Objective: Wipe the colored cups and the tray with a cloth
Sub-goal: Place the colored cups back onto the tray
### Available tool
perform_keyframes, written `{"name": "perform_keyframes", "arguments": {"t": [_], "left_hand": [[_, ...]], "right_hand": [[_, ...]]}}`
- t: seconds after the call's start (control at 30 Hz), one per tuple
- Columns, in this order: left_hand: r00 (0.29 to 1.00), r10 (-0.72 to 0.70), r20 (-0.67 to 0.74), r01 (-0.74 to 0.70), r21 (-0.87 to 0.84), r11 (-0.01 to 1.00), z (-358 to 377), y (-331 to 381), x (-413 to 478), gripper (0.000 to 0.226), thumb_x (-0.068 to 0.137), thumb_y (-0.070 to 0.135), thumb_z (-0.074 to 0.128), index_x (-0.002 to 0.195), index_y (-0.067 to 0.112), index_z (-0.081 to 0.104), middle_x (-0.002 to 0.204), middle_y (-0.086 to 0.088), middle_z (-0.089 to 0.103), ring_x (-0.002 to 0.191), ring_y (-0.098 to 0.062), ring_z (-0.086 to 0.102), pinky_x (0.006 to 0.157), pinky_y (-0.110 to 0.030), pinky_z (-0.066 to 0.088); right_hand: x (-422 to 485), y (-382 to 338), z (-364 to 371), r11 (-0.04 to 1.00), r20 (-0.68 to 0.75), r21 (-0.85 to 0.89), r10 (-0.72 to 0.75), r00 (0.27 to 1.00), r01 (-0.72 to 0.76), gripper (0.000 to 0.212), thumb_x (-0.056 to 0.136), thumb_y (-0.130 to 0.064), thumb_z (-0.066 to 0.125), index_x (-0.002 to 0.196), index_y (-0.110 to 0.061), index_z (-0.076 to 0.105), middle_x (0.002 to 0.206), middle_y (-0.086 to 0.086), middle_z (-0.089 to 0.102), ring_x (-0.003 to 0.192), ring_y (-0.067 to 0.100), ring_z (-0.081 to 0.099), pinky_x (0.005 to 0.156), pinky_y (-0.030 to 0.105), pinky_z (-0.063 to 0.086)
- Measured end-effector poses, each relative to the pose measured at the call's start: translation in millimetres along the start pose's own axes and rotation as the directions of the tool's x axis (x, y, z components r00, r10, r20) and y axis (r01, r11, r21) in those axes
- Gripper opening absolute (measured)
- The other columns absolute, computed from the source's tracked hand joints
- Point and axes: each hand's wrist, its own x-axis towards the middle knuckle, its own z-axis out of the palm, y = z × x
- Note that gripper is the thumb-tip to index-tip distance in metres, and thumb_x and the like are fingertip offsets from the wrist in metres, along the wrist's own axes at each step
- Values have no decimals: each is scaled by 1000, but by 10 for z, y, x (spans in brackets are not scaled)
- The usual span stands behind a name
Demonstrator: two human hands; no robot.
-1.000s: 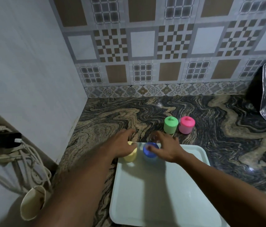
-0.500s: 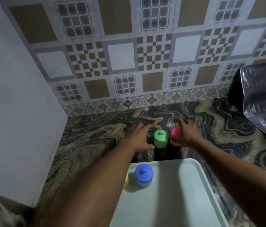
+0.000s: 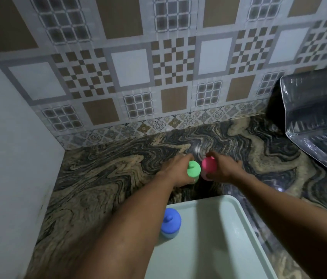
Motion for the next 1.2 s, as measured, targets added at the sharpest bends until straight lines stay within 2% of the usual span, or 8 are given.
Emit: {"name": "perform_keyframes", "arguments": {"t": [0.27, 0.43, 0.63, 0.87, 0.97, 1.03, 1.1, 1.2], "left_hand": [[1000, -21, -13, 21, -3, 1000, -170, 269, -439, 66, 65, 43, 87, 118, 31, 51, 123, 0, 60, 108, -25, 59, 91, -41, 52], [999, -39, 16, 39, 23, 999, -89, 462, -747, 64, 55, 52, 86, 105, 37, 49, 113, 0, 66, 101, -28, 63, 87, -41, 54], [999, -39, 37, 30, 215, 976, 146, 640, -1069, 71, 68, 52, 84, 124, 27, 49, 124, -4, 66, 116, -29, 59, 96, -40, 40], [996, -80, 29, 69, 258, 964, 472, 620, -1123, 65, 72, 52, 77, 124, 26, 49, 126, -6, 64, 121, -31, 55, 107, -45, 35], [999, -35, -1, 34, 281, 959, 504, 599, -1129, 71, 73, 54, 77, 131, 26, 47, 135, -5, 58, 132, -28, 45, 114, -46, 27], [999, -20, -37, 29, 252, 967, 448, 616, -1201, 78, 77, 53, 75, 142, 27, 41, 145, -5, 49, 143, -28, 34, 119, -45, 21], [988, 1, -154, 33, 219, 975, 405, 655, -1348, 73, 83, 51, 69, 145, 27, 39, 146, -5, 46, 143, -27, 33, 119, -44, 24], [881, 102, -461, 4, 225, 974, 454, 683, -1620, 54, 86, 40, 61, 136, 23, 50, 133, -5, 54, 130, -28, 45, 107, -47, 40]], "right_hand": [[-431, 114, -174, 996, -44, 35, -75, 996, 77, 73, 73, -45, 77, 137, -32, 44, 129, 2, 63, 116, 27, 57, 96, 45, 33], [-740, 253, -69, 993, 14, 31, -111, 994, 110, 77, 63, -58, 70, 129, -33, 42, 123, 3, 63, 111, 28, 58, 98, 48, 36], [-1008, 365, 140, 993, 59, 2, -119, 991, 119, 74, 65, -60, 71, 128, -35, 39, 122, 2, 60, 112, 27, 56, 104, 55, 33], [-1107, 429, 361, 996, 73, -56, -72, 995, 76, 76, 74, -51, 75, 137, -35, 35, 135, 6, 57, 123, 31, 54, 108, 58, 30], [-1137, 428, 393, 996, 58, -60, -59, 997, 62, 85, 74, -55, 73, 145, -35, 29, 142, 9, 50, 129, 33, 47, 109, 58, 28], [-1192, 435, 405, 996, -11, -47, -70, 997, 69, 88, 75, -62, 66, 149, -35, 25, 144, 10, 45, 134, 33, 41, 110, 58, 25], [-1317, 438, 428, 990, -210, -51, -139, 968, 131, 75, 80, -62, 54, 145, -32, 34, 137, 9, 48, 129, 30, 43, 107, 54, 29], [-1547, 416, 518, 958, -503, -94, -282, 817, 272, 53, 86, -48, 46, 132, -21, 51, 123, 8, 55, 116, 28, 48, 95, 46, 36]]}}
